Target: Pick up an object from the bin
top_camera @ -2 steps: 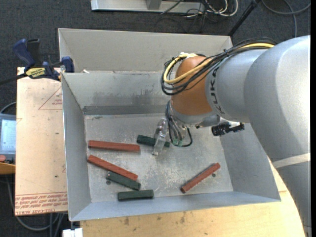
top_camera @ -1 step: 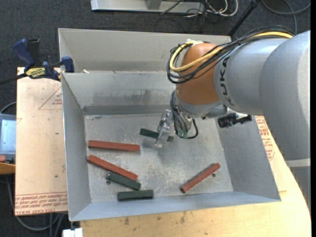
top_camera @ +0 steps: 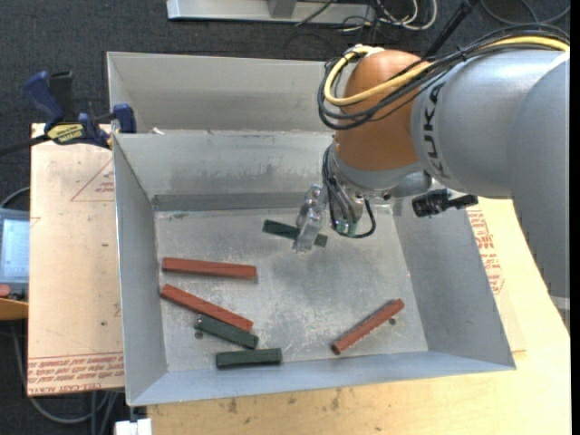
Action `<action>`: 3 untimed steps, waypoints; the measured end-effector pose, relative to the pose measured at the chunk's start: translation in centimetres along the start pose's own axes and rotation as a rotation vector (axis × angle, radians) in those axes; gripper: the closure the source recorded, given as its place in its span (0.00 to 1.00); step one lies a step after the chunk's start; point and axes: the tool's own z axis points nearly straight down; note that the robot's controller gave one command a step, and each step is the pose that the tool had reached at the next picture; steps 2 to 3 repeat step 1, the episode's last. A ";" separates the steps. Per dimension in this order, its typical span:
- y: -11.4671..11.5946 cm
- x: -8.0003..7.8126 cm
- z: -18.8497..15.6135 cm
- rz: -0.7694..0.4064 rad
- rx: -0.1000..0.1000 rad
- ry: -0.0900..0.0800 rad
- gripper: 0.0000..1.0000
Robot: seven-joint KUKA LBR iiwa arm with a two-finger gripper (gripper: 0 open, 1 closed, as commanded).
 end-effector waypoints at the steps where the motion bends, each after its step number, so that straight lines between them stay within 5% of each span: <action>1: 0.0 0.0 -0.3 -0.001 0.002 0.005 1.00; 3: 0.0 0.0 -0.3 -0.001 0.002 0.005 1.00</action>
Offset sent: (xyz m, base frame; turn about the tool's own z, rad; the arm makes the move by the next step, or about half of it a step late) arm -0.0001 -0.0001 0.0034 0.0000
